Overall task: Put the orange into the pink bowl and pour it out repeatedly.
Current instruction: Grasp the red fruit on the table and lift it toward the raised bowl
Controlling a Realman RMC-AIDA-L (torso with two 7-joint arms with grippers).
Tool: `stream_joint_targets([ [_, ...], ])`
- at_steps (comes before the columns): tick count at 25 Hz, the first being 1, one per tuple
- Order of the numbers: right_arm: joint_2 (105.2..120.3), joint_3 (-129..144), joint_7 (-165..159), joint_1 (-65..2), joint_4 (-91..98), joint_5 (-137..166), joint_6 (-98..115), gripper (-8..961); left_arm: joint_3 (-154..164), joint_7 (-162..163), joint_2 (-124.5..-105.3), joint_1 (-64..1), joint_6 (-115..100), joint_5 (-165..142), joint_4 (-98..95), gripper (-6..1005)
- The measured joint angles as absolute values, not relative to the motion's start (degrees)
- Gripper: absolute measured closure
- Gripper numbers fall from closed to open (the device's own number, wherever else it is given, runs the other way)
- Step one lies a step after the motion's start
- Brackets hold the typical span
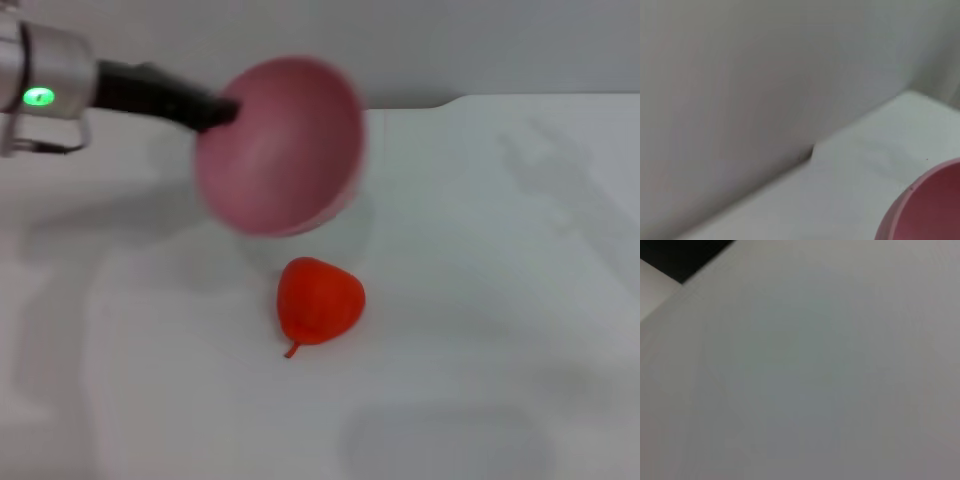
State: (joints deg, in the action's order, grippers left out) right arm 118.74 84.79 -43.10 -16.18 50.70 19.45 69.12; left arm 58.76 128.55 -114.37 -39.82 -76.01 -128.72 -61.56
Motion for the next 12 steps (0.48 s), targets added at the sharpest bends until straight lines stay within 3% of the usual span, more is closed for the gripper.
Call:
stream_joint_targets([
  [4,118.28,83.10,-48.57,-15.97,49.91,25.47,63.52,428,54.48,134.69,-111.83,-42.54,-80.80,-141.82,-60.15,958],
  [12,118.09,83.03,-74.40,-17.97,53.57,59.35,37.50,428,52.11,137.24,-110.79,-41.57,-82.42,-145.78,-62.17,958],
])
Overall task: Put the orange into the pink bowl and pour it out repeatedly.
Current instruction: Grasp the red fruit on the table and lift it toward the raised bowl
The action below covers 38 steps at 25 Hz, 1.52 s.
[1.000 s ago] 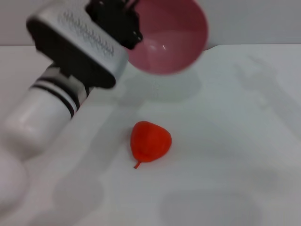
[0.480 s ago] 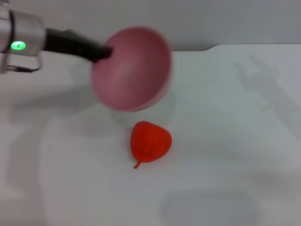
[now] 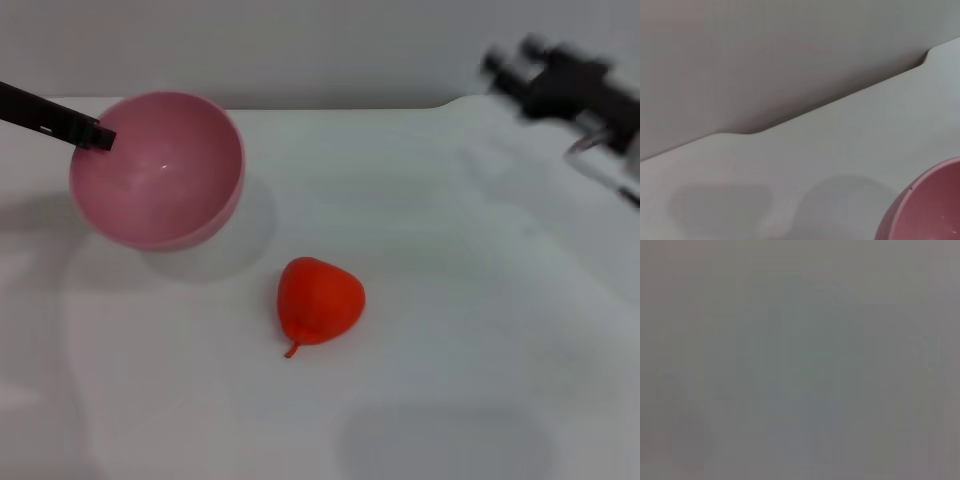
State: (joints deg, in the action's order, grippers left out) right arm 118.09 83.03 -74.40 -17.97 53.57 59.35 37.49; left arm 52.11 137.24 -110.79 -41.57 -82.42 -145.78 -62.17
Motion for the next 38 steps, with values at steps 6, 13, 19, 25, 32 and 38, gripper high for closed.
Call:
stream_joint_targets([
  [6,118.30,85.44,-104.55,-25.99,54.05,97.67,41.95,428,52.74,137.32,-111.02,-41.67,-82.08,-146.14,-61.81,958],
  [13,118.42,85.51,-118.48,-36.11,55.46,119.70,60.54,428,52.78,137.26,-111.16,-41.48,-81.46,-146.43,-60.90,958],
  [19,118.74,85.69,-118.48,-36.04,64.21,120.11,67.70,428,52.82,137.03,-111.67,-40.41,-81.39,-146.44,-60.49,957],
  [25,118.73,89.56,-118.48,-37.55,64.91,120.30,69.61,428,52.82,137.00,-112.12,-39.88,-81.44,-146.44,-60.47,957],
  [32,118.86,92.44,-118.48,-41.86,56.73,120.74,66.71,428,52.82,136.81,-112.78,-39.85,-81.81,-146.42,-60.75,957],
  [38,119.00,93.97,-118.55,-41.99,55.60,120.59,61.89,428,53.23,136.79,-112.91,-40.02,-81.89,-146.42,-60.77,957],
])
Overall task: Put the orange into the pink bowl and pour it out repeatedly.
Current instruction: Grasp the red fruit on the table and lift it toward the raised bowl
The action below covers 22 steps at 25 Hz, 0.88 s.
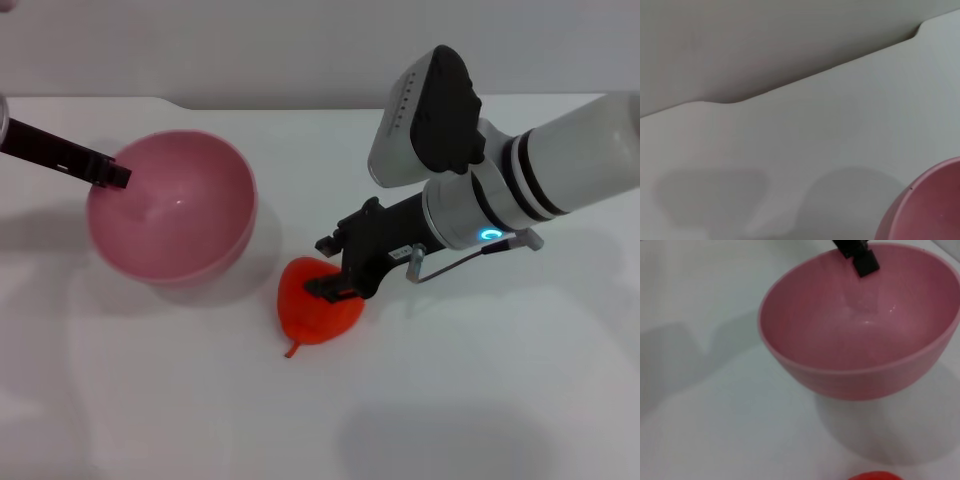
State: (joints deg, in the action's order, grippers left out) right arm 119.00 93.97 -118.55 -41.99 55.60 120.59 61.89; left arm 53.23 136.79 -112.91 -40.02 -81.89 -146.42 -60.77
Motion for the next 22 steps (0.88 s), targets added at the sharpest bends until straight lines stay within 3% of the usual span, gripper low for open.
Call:
stream_joint_targets([
  [11,119.43,97.46,-121.69,-44.96,49.47,120.03,57.62,429,54.14,137.19,-113.26,-40.36,-82.15,-146.43,-61.10,957],
  [22,119.40,99.75,-124.31,-45.20,48.57,119.96,53.80,536,54.31,136.80,-113.49,-40.52,-82.29,-146.43,-61.27,957],
])
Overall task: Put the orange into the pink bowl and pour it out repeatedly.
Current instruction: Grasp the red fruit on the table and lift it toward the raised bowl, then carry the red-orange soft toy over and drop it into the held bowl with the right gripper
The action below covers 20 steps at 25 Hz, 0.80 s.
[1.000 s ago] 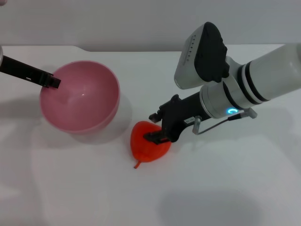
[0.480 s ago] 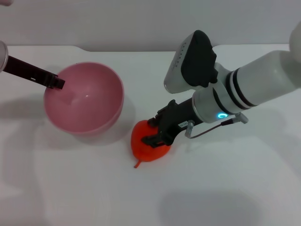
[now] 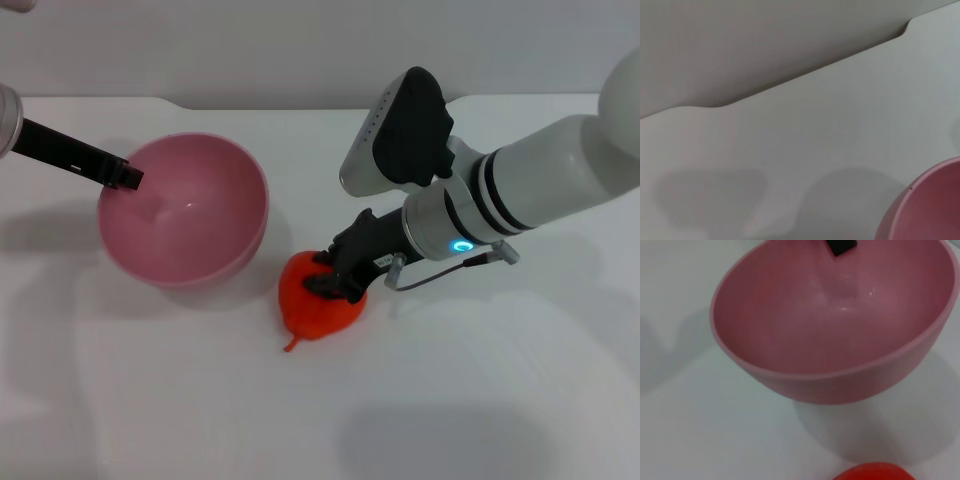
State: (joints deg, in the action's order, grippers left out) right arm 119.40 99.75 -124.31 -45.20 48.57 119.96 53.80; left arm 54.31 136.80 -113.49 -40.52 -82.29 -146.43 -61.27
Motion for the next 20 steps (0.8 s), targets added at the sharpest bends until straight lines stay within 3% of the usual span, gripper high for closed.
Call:
stream_joint_targets([
  [2,119.39,99.75,-124.33,-45.19,48.57,119.96,53.88,556,54.31,136.75,-113.49,-40.51,-82.23,-146.42,-61.27,957],
  [8,119.34,99.75,-124.37,-45.07,48.98,119.96,53.94,775,54.31,136.71,-113.46,-40.48,-81.99,-146.42,-61.27,957],
  [13,118.90,99.06,-126.40,-42.92,54.07,120.70,54.88,893,54.32,136.68,-113.28,-40.28,-81.99,-146.42,-61.26,957],
  [20,119.06,90.77,-133.66,-32.53,75.95,133.70,58.05,898,54.32,136.52,-113.11,-40.03,-81.85,-146.49,-61.18,957],
])
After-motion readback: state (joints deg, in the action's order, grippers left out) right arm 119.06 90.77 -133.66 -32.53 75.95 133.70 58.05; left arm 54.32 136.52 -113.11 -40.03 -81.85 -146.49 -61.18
